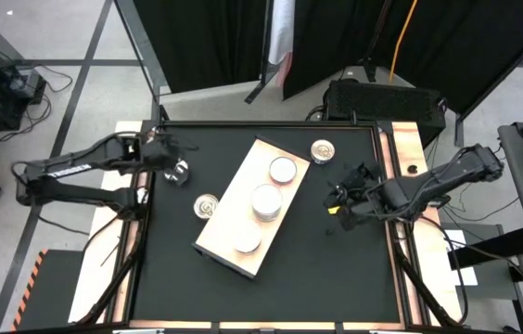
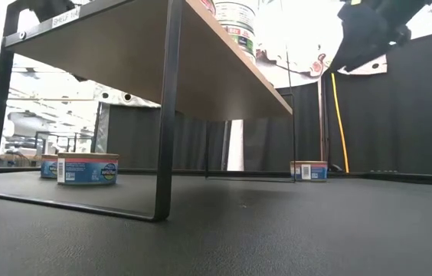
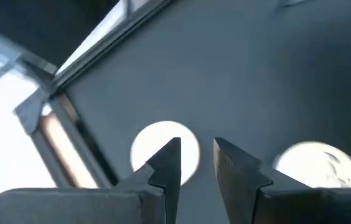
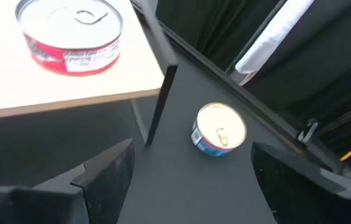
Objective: Stack canned seafood by type on shelf
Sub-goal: Stack the blue tuna can on top of the other blue tuna cans on the shelf
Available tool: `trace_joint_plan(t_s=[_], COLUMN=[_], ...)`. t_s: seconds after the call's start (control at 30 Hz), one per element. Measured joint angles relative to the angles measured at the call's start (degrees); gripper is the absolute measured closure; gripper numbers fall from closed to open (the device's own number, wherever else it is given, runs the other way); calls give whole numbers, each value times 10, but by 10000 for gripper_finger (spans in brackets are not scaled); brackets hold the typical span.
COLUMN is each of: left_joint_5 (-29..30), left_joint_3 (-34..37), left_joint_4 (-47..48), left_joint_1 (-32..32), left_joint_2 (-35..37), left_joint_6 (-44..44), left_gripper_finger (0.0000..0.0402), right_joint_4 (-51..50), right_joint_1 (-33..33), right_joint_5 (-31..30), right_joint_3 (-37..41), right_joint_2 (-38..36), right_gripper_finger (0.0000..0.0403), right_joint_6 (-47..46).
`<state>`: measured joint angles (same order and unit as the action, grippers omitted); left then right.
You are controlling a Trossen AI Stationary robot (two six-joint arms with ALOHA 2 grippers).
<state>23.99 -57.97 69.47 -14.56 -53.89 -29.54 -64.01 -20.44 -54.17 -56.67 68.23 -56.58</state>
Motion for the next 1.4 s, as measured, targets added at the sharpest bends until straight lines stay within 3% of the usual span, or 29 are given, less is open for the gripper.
trace_joint_plan(t_s=[0.2, 0.4, 0.77, 1.2, 1.4], left_joint_5=[-42, -134, -161, -148, -134], left_joint_3=[31, 100, 177, 218, 219], left_joint_4=[-9, -52, -77, -133, -154], left_joint_1=[-100, -162, -144, -143, -143], left_joint_2=[-23, -56, -69, -78, -87], left_joint_6=[12, 79, 104, 16, -13], left_gripper_finger=[304, 304, 308, 393, 396], right_joint_4=[19, 60, 60, 86, 94], right_joint_1=[25, 49, 80, 93, 93], right_joint_5=[-2, -2, 0, 0, 3], right_joint_3=[-28, -28, -28, -28, -28], right_joint_2=[0, 0, 0, 0, 0], right_gripper_finger=[90, 90, 90, 90, 90], right_joint_6=[85, 170, 209, 237, 245])
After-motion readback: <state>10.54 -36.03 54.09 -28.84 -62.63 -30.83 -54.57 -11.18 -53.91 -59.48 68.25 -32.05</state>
